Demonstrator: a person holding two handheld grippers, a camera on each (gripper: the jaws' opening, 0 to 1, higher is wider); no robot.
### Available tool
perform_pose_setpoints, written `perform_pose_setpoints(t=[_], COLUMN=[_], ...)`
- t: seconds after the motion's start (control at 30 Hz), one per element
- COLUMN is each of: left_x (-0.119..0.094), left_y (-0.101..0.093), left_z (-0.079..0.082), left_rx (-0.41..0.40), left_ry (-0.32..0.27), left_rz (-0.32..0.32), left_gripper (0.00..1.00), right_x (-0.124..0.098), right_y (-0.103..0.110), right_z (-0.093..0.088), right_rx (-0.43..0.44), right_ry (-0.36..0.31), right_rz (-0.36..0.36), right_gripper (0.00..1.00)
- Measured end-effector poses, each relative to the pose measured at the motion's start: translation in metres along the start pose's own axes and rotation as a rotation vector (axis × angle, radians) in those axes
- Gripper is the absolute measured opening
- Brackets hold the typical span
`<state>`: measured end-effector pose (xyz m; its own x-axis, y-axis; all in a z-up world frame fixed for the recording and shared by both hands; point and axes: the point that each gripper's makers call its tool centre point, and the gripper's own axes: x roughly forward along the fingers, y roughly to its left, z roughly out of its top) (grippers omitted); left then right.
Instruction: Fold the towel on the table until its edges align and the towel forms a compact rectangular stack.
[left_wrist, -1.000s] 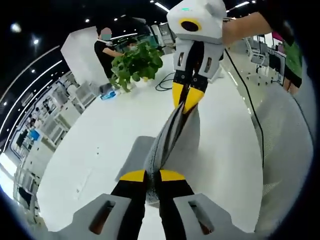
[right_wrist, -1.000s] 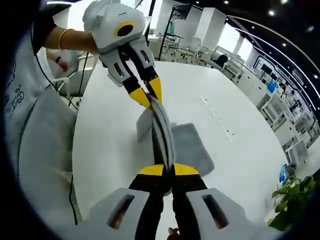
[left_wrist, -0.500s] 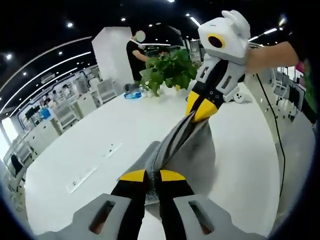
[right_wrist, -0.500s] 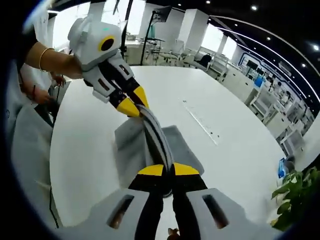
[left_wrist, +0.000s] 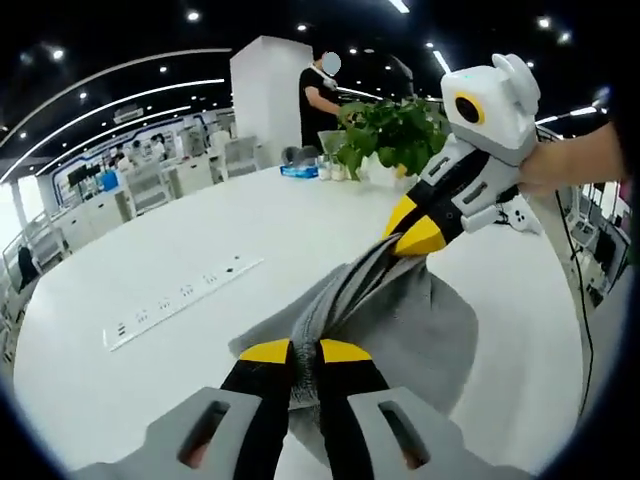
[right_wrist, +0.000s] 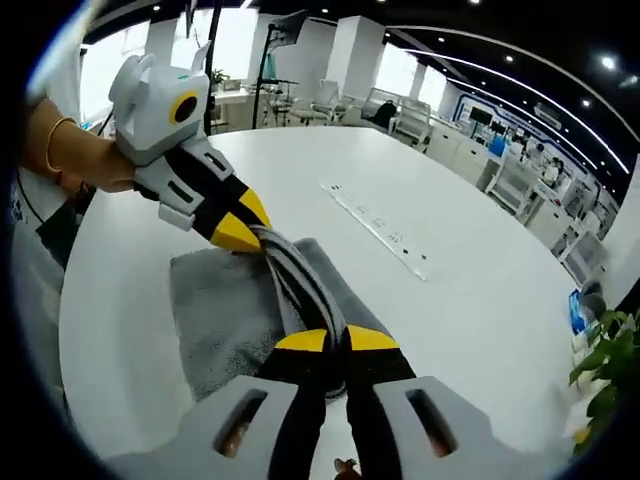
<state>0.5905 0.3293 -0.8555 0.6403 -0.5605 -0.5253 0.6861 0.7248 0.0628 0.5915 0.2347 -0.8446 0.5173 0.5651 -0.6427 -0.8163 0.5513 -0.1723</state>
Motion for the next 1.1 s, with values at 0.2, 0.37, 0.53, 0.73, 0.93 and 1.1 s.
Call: perform_pose_setpoints(t=[0.2,0.37,0.53,0.73,0.93,1.1], left_x=[0.016,0.020,0.019,0.016,0.022,0.030], left_y=[0.005,0.013,0.025,0.038,0.041,0.036], left_z=[-0.013,-0.014,-0.015,-0.017,-0.027,-0.032], left_rx=[-0.048,-0.072,-0.146,-0.193,-0.221,-0.211], left_ry=[0.017,0.009,-0.009,-0.012,-0.001,0.011], left_rz=[0.001,0.019,0.053,0.098,0.087,0.083], left_gripper=[0.11,0.16,0.23,0.22,0.20,0.10], right_x=[0.009,0.000,-0.002,0.008,0.023,0.034], right_y=[-0.013,-0.019,-0.016,-0.022,-0.031,-0.033], right_z=[-0.008,-0.004,-0.010,-0.023,-0.031,-0.040], right_rx=[0.114,0.248,0.288,0.303,0.337,0.353], right_ry=[-0.074,-0.190,-0.201,-0.151,-0.129,-0.110], right_rz=[-0.060,-0.081,-0.066,-0.104,-0.121,-0.127], right_gripper=[0.11,0.17,0.23,0.18,0.15,0.14])
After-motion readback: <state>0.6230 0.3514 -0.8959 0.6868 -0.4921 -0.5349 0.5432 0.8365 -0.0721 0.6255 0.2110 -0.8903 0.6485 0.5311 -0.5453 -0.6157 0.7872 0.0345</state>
